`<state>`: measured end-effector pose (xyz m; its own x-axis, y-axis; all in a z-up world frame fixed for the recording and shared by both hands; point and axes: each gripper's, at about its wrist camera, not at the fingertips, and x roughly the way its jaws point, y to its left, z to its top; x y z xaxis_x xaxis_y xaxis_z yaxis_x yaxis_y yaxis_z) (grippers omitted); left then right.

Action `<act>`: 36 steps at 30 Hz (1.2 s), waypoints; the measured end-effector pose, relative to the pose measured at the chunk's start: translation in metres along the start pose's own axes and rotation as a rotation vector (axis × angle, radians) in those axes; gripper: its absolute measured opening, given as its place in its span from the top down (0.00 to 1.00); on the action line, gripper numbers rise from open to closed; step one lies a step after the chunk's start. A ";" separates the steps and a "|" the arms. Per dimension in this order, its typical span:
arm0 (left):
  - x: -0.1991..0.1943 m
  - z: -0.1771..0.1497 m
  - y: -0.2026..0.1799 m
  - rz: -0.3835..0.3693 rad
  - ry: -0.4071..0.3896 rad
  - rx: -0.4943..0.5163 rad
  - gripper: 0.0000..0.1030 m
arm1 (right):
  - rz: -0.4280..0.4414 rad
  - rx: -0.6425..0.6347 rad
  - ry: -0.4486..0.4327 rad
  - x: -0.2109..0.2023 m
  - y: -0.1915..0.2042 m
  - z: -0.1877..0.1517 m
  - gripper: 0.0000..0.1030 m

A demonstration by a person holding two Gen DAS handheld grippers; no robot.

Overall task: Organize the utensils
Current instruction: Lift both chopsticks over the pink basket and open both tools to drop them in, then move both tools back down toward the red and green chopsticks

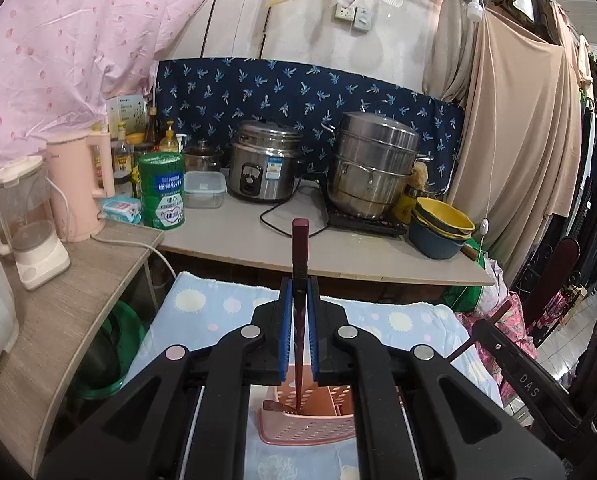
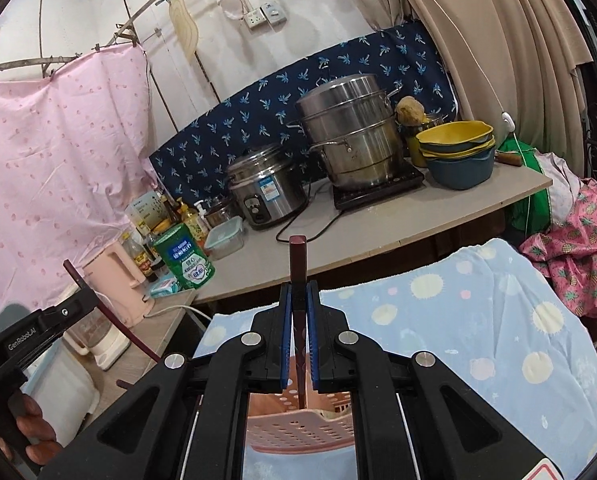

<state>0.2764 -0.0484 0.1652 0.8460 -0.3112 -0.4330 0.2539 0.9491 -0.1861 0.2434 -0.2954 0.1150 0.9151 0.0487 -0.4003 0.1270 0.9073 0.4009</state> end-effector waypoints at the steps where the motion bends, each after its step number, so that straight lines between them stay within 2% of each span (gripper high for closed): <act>1: 0.002 -0.001 0.001 0.000 0.006 -0.001 0.93 | 0.000 0.000 0.008 0.003 -0.001 -0.002 0.93; 5: 0.006 -0.006 0.003 -0.001 0.030 -0.009 0.93 | -0.013 0.002 0.022 0.006 -0.002 -0.009 0.92; 7: 0.006 -0.008 0.005 -0.005 0.034 -0.019 0.91 | -0.030 0.006 0.011 0.003 -0.004 -0.011 0.82; 8: 0.005 -0.009 0.005 0.000 0.036 -0.021 0.83 | -0.030 0.009 0.008 0.001 -0.005 -0.010 0.72; 9: 0.004 -0.010 0.006 0.003 0.035 -0.024 0.78 | -0.029 0.016 -0.001 -0.002 -0.006 -0.010 0.67; 10: 0.003 -0.011 0.007 0.009 0.032 -0.029 0.67 | -0.032 0.020 -0.008 -0.005 -0.007 -0.011 0.61; 11: 0.000 -0.011 0.008 0.011 0.027 -0.036 0.61 | -0.036 0.020 -0.011 -0.007 -0.008 -0.011 0.60; 13: -0.004 -0.012 0.009 0.014 0.021 -0.044 0.57 | -0.036 0.017 -0.016 -0.013 -0.007 -0.011 0.59; 20: -0.023 -0.014 0.012 0.020 0.014 -0.050 0.52 | -0.027 0.010 -0.037 -0.041 -0.005 -0.014 0.56; 25: -0.041 -0.028 0.014 0.019 0.024 -0.041 0.51 | -0.019 -0.004 -0.035 -0.068 -0.002 -0.026 0.51; 29: -0.052 -0.049 0.015 0.019 0.062 -0.038 0.51 | -0.019 -0.013 -0.015 -0.081 -0.001 -0.039 0.51; 36: -0.067 -0.095 0.022 0.032 0.137 -0.033 0.51 | -0.032 -0.012 0.084 -0.104 -0.010 -0.087 0.51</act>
<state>0.1807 -0.0116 0.1059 0.7810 -0.2862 -0.5551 0.2101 0.9574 -0.1981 0.1139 -0.2728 0.0810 0.8751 0.0539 -0.4810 0.1510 0.9138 0.3771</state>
